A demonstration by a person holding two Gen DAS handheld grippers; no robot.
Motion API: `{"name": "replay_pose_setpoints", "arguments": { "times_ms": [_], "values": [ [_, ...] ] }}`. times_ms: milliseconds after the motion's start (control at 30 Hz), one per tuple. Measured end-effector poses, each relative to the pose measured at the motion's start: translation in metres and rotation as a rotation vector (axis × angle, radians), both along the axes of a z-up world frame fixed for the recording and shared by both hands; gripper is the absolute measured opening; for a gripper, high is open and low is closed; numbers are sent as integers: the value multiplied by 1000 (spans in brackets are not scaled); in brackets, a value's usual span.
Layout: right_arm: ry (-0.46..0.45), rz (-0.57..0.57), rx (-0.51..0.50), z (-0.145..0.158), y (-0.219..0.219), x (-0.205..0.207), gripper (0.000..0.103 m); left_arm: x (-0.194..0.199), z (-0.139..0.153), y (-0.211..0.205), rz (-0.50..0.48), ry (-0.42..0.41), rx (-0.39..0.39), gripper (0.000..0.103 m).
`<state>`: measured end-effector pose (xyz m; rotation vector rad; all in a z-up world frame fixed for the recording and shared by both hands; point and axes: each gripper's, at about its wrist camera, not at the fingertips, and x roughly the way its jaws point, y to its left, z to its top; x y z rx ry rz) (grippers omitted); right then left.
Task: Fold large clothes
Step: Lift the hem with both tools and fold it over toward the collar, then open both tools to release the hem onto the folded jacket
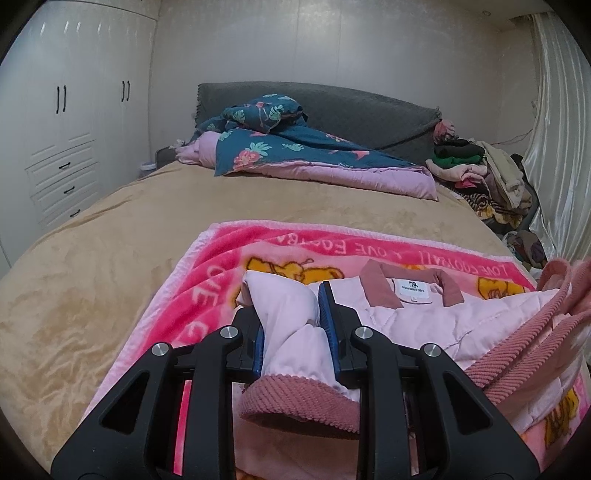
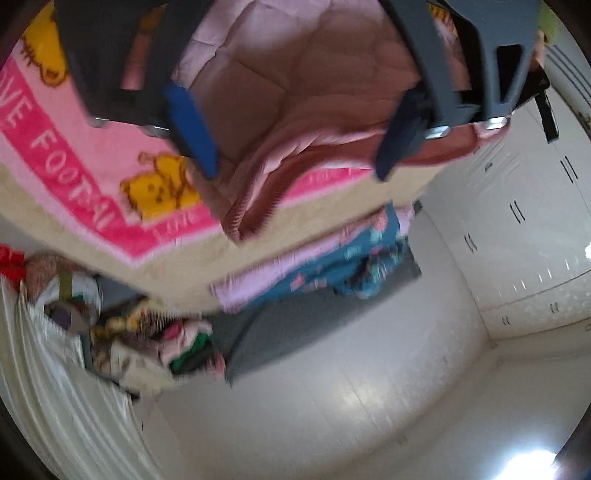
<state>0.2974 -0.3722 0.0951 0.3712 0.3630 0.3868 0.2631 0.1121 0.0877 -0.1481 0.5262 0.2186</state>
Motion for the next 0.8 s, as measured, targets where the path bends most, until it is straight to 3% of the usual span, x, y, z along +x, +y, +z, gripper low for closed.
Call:
{"name": "replay_pose_setpoints", "arguments": {
  "times_ms": [167, 300, 367, 433, 600, 800],
  "values": [
    [11, 49, -153, -15, 29, -10, 90, 5, -4, 0, -11, 4, -24, 24],
    [117, 86, -315, -59, 61, -4, 90, 11, -9, -7, -36, 10, -18, 36],
    [201, 101, -313, -84, 67, 1, 90, 11, -10, -9, -50, 7, -34, 47],
    [250, 109, -292, -100, 70, 2, 90, 6, -8, -13, -53, -17, -39, 76],
    [269, 94, -296, -115, 72, -5, 90, -5, -5, -21, -72, -44, -26, 89],
    [231, 40, -322, -103, 59, -23, 94, -22, -8, -20, -36, -62, -1, 93]
  ]
}}
